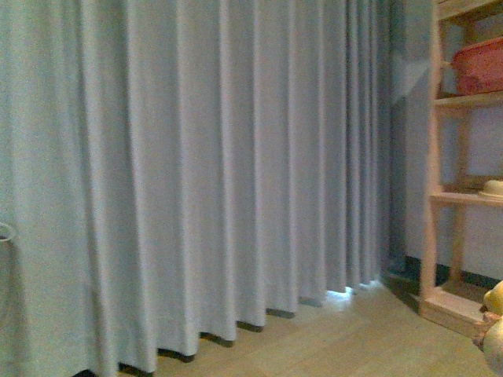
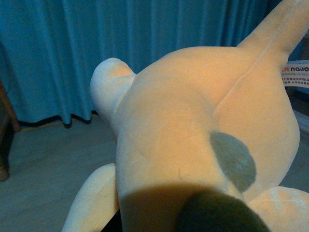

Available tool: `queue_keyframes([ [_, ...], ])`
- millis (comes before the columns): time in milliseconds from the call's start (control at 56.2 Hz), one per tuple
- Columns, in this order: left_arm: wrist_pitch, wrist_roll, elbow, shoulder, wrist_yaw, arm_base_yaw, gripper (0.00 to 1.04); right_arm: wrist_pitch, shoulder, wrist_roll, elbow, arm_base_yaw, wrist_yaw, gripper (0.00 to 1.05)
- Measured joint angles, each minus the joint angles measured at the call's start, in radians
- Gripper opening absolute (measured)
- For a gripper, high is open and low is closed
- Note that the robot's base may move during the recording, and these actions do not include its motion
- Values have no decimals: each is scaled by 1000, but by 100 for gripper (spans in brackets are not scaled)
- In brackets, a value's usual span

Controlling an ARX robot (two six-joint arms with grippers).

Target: Put away toys

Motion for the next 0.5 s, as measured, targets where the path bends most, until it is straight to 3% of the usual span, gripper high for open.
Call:
queue_keyframes([
  [498,0,0,0,0,0,0,99,0,0,0,0,0,1,17],
])
